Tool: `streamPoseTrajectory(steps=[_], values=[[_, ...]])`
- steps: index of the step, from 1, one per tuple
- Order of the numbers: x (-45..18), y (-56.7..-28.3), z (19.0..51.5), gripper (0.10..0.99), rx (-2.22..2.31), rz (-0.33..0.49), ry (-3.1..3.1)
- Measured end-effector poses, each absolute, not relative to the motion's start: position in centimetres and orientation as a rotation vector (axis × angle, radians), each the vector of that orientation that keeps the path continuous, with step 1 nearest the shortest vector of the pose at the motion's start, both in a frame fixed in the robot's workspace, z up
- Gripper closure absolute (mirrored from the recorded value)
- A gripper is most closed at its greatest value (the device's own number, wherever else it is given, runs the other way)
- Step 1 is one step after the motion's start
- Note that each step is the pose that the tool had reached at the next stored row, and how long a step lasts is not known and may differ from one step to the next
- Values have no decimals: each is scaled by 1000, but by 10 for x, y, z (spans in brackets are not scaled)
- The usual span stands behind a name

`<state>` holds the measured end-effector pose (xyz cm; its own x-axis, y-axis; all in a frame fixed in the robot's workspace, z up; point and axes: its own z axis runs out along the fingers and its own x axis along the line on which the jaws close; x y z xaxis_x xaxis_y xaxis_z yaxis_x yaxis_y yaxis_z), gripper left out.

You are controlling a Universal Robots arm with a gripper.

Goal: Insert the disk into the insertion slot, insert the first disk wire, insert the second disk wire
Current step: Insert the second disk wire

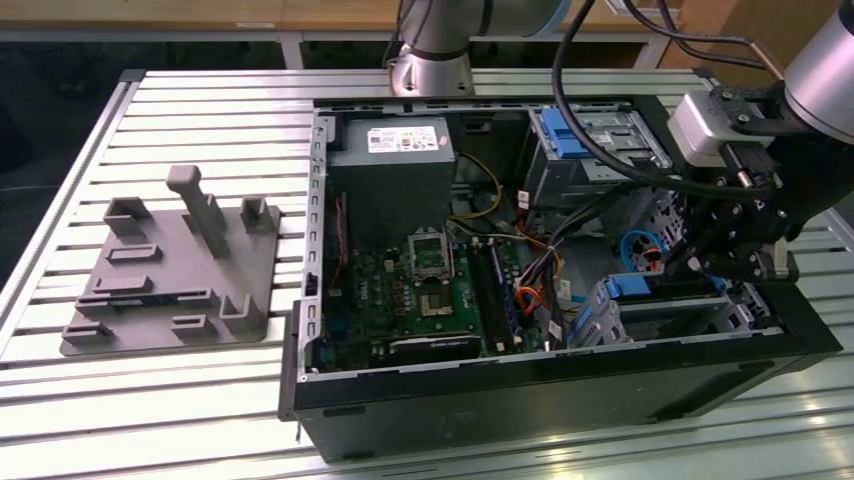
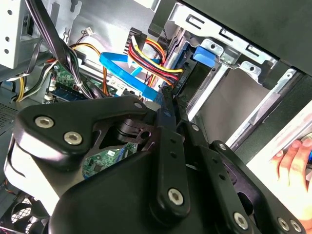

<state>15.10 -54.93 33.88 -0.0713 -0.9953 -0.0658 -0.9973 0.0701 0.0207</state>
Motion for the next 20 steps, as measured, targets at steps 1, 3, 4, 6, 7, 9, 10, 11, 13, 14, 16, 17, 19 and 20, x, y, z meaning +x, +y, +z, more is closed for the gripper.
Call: streamPoseTrajectory(steps=[1, 3, 4, 6, 7, 9, 10, 11, 13, 14, 16, 17, 19, 20], values=[[151, -549, 339, 925, -2118, 93, 2272], [151, -549, 338, 925, -2118, 93, 2272], [151, -549, 338, 925, -2119, 93, 2271], [151, -549, 337, 925, -2119, 93, 2271], [151, -549, 337, 925, -2119, 93, 2271], [151, -549, 337, 925, -2119, 93, 2271], [151, -549, 336, 925, -2119, 93, 2271], [151, -549, 336, 925, -2119, 93, 2271], [151, -549, 336, 925, -2119, 93, 2271], [151, -549, 336, 925, -2119, 93, 2271], [151, -549, 335, 925, -2119, 93, 2271], [151, -549, 335, 925, -2119, 93, 2271], [151, -549, 335, 925, -2119, 93, 2271], [151, -549, 334, 925, -2119, 93, 2271]])
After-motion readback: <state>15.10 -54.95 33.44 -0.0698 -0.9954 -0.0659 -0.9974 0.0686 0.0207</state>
